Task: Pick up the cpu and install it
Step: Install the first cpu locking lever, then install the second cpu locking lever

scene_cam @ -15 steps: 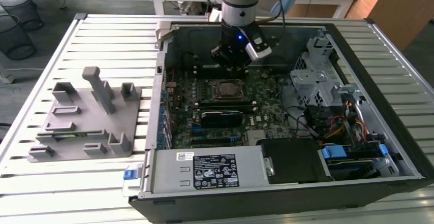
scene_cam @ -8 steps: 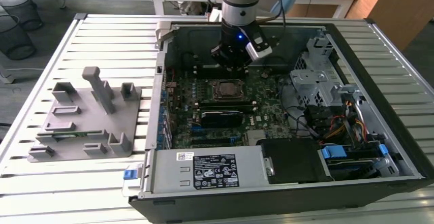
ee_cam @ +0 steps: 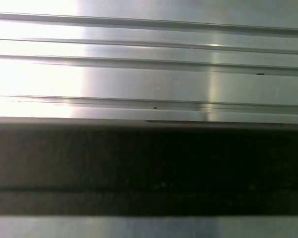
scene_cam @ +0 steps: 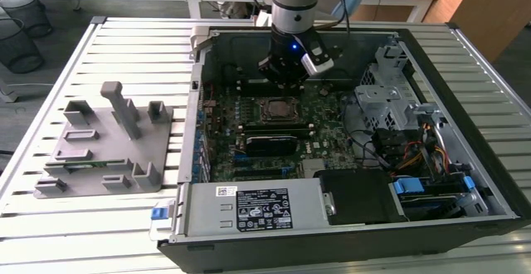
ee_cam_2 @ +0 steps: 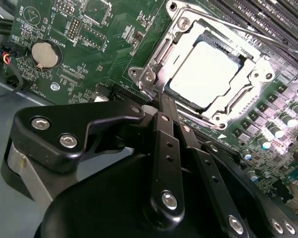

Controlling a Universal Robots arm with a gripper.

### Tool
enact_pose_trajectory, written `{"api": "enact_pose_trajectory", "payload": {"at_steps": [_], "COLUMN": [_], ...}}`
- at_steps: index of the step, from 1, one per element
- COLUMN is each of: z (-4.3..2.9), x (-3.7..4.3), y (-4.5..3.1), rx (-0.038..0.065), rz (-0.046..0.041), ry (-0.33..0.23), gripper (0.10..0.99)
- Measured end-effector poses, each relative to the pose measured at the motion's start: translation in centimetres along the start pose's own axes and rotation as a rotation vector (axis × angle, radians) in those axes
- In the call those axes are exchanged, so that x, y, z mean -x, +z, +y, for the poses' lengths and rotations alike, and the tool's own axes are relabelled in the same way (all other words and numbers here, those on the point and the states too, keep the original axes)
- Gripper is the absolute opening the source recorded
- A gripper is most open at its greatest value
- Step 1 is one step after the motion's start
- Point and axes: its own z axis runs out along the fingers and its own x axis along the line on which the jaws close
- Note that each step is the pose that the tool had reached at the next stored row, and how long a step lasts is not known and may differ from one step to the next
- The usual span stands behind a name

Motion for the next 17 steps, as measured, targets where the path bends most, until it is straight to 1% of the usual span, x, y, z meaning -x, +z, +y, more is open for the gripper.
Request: {"api": "enact_pose_trajectory", "payload": {"at_steps": [10,17], "z": [-0.34,-0.96], "x": [0.02,0.11], "y": [0.00,0.01], "rx": [0.000,0.000], "rz": [0.0000,0.0001], "ry": [0.000,0.000], "gripper": [0.106,0.106]}}
